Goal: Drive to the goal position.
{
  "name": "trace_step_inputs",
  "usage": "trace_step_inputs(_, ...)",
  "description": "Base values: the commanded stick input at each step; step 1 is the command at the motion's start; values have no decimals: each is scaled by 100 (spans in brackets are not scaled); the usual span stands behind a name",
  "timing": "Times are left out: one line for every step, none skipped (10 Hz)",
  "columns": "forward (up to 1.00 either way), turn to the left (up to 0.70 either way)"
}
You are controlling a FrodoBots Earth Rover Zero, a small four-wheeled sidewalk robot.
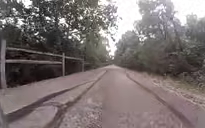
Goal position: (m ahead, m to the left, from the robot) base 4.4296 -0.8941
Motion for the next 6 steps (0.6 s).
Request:
trace_step_inputs(70,2)
trace_step_inputs(70,2)
trace_step_inputs(70,1)
trace_step_inputs(70,0)
trace_step_inputs(70,2)
trace_step_inputs(70,2)
